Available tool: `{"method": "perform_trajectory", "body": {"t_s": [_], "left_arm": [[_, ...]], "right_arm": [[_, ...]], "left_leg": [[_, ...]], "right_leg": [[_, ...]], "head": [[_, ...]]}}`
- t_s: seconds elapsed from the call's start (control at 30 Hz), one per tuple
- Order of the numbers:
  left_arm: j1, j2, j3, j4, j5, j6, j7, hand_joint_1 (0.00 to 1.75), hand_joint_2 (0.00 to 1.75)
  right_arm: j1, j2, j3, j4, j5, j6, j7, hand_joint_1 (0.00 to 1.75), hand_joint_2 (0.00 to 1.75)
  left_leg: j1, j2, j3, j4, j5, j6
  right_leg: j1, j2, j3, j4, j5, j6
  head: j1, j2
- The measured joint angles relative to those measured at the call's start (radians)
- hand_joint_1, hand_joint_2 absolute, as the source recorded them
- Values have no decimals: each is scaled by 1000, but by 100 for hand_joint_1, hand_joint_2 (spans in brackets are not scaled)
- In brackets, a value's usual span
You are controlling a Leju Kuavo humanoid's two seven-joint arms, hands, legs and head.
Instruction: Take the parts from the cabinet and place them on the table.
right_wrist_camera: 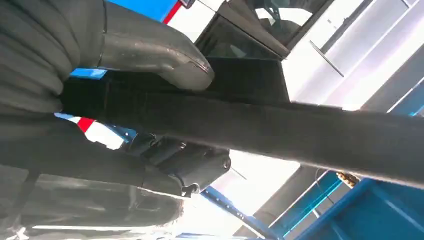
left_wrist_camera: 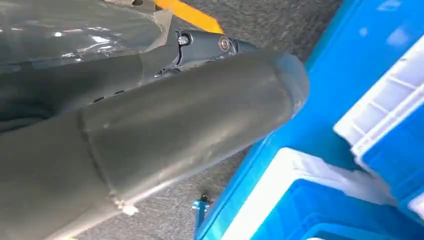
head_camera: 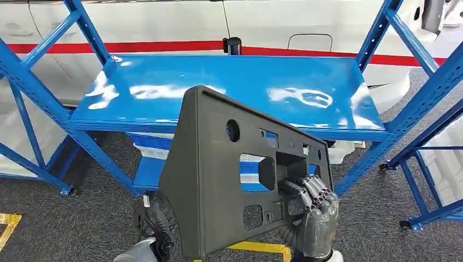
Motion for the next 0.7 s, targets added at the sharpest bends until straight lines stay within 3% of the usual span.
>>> {"method": "perform_trajectory", "body": {"t_s": [0.07,0.1,0.13,0.17,0.2,0.27,0.3,0.33,0.37,0.4,0.43,0.47,0.5,0.57,0.6,0.63,0.67,0.7], "left_arm": [[0,0,0,0,1,-2,0,0,0],[2,2,0,-1,1,-2,0,0,0],[5,3,0,-1,1,-2,0,0,0],[6,4,0,-1,2,-2,0,0,0],[6,4,0,-2,2,-2,0,0,0],[2,4,0,-2,2,-2,0,0,0],[-2,6,0,-2,2,-3,0,0,0],[-3,5,0,-2,2,-3,0,0,0],[-2,4,0,-2,2,-5,-1,0,0],[-1,5,0,-2,2,-5,0,0,0],[-1,7,0,-4,2,-5,0,0,0],[-2,6,0,-4,2,-6,0,0,0],[-4,5,0,-5,2,-8,1,0,0],[-2,4,0,-5,2,-11,6,0,0],[0,5,0,-5,2,-11,8,0,0],[2,5,0,-6,2,-11,8,0,0],[2,5,0,-6,2,-11,8,0,0],[3,5,0,-6,2,-11,8,0,0]], "right_arm": [[-1,0,3,2,0,0,0,175,175],[-1,0,3,4,0,0,0,175,175],[-1,0,3,6,0,0,0,175,175],[-1,0,3,7,0,0,0,175,175],[-1,0,3,7,0,0,0,175,175],[-3,0,3,7,0,0,0,175,175],[-3,0,4,7,0,0,0,175,175],[-5,0,4,7,0,0,0,175,175],[-6,1,5,8,-1,0,0,175,175],[-6,1,6,8,-1,0,0,175,175],[-7,1,9,7,-2,0,0,175,175],[-8,1,9,8,-2,0,-1,175,175],[-10,1,10,7,-3,0,-1,175,175],[-14,0,10,9,-5,0,-2,175,175],[-13,-2,10,10,-5,0,-2,175,175],[-13,-2,10,12,-5,0,-2,175,175],[-14,-4,10,13,-5,0,-2,175,175],[-14,-5,10,14,-5,0,-2,175,175]], "left_leg": [[-2,-2,-63,178,-102,-3],[-2,-1,-86,250,-132,-1],[-2,-2,-87,280,-141,2],[-4,-2,-65,258,-132,8],[-7,-2,-17,191,-105,17],[-18,-4,110,3,-50,45],[-23,-1,125,-28,-71,53],[-32,1,124,-32,-55,54],[-37,1,124,-32,-55,54],[-38,2,122,-33,-54,55],[-38,2,123,-43,-45,59],[-25,10,128,-61,-32,59],[-27,9,125,-65,-25,68],[-27,10,112,-64,-18,69],[-28,11,106,-64,-15,69],[-28,12,99,-63,-10,68],[-28,12,93,-63,-5,65],[-27,11,88,-62,-2,62]], "right_leg": [[9,-2,-14,1,7,-10],[14,-3,-20,1,11,-12],[18,-3,-24,1,14,-13],[21,-3,-27,1,18,-14],[25,-3,-29,1,19,-13],[29,-2,-28,1,21,-10],[26,-4,-30,1,24,-5],[33,-5,-32,1,26,0],[27,-7,-33,1,29,4],[25,-7,-33,-2,32,8],[29,-7,-33,-7,37,16],[30,-8,-45,8,24,17],[31,-5,-61,40,-3,11],[27,-4,-122,186,-78,3],[25,-4,-151,257,-106,5],[24,-4,-165,299,-117,12],[21,-4,-153,285,-109,22],[19,-5,-116,227,-86,33]], "head": [[-4,0],[-3,0],[-4,0],[-4,0],[-4,0],[-4,0],[1,0],[3,0],[-11,0],[-10,0],[-11,0],[-9,0],[-8,0],[-1,0],[-2,0],[-1,0],[-2,0],[-1,0]]}}
